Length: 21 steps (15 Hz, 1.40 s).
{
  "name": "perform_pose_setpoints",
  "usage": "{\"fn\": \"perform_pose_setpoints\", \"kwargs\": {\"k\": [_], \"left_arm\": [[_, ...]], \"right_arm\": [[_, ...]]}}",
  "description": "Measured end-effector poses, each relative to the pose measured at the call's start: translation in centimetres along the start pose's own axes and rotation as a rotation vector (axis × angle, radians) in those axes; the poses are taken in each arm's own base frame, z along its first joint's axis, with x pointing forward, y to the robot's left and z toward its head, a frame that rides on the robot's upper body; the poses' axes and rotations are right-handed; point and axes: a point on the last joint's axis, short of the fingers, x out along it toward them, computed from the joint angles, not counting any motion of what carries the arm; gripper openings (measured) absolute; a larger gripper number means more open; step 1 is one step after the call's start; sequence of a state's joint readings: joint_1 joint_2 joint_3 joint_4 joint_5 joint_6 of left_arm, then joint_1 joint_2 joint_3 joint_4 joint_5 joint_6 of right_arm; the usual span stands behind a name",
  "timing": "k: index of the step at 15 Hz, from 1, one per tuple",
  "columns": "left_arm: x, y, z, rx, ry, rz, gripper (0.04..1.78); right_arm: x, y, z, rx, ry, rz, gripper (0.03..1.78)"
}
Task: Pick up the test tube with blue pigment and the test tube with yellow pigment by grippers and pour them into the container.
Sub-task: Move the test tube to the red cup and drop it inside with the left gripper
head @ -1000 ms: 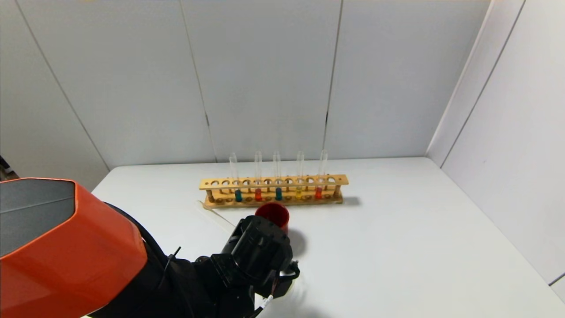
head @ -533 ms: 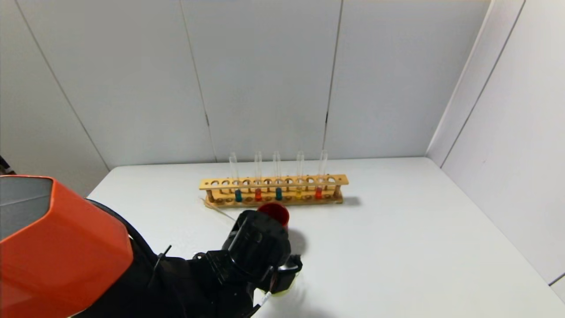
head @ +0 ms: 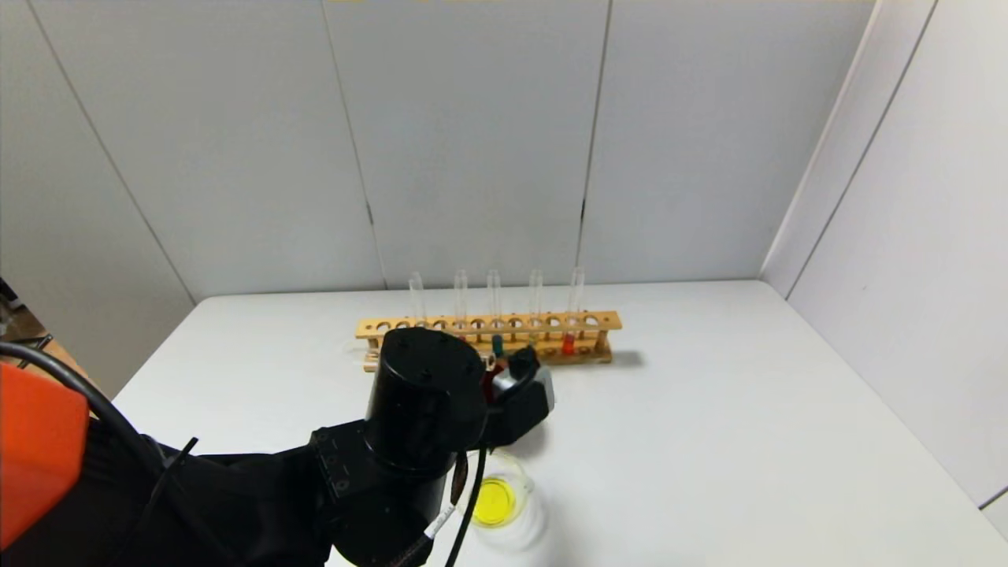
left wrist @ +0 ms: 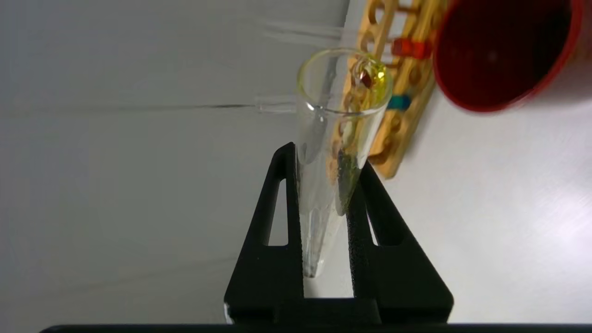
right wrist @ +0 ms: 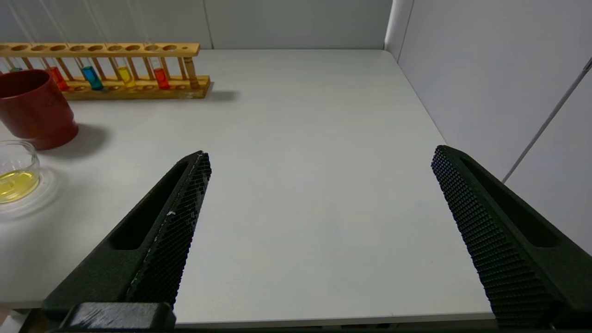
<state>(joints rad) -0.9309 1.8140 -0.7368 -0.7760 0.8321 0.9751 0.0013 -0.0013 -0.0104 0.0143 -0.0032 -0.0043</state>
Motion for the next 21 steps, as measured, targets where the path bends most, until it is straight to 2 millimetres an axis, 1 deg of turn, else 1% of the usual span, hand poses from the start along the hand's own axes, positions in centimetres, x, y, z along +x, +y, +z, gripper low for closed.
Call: {"fn": "perform_pose_setpoints", "kwargs": {"k": [4, 5, 7, 9, 12, 16, 18, 21], "left_arm": [[0.1, 1.4, 1.4, -0.482, -0.042, 0.026, 0.32], [0.4, 1.8, 1.9, -0.591, -0.051, 0.034, 0.32], [1.7, 2.3, 2.2, -0.771, -0.057, 0.044, 0.32], [2.8, 2.5, 2.2, -0.891, -0.074, 0.023, 0.32], [3.5, 2.7, 2.5, -0.967, -0.122, -0.036, 0.32], [4.5, 2.7, 3.6, -0.993, -0.154, -0.055, 0.32], [5.1, 1.9, 3.8, -0.986, -0.151, -0.072, 0.32], [6.2, 0.0, 4.0, -0.985, -0.142, -0.128, 0.32]], "right_arm": [[0.0, 0.0, 0.0, 0.000, 0.000, 0.000, 1.74], [0.0, 0.0, 0.0, 0.000, 0.000, 0.000, 1.74], [0.0, 0.0, 0.0, 0.000, 0.000, 0.000, 1.74], [0.0, 0.0, 0.0, 0.000, 0.000, 0.000, 1.74], [0.0, 0.0, 0.0, 0.000, 0.000, 0.000, 1.74], [0.0, 0.0, 0.0, 0.000, 0.000, 0.000, 1.74], [0.0, 0.0, 0.0, 0.000, 0.000, 0.000, 1.74], [0.0, 0.0, 0.0, 0.000, 0.000, 0.000, 1.74]]}}
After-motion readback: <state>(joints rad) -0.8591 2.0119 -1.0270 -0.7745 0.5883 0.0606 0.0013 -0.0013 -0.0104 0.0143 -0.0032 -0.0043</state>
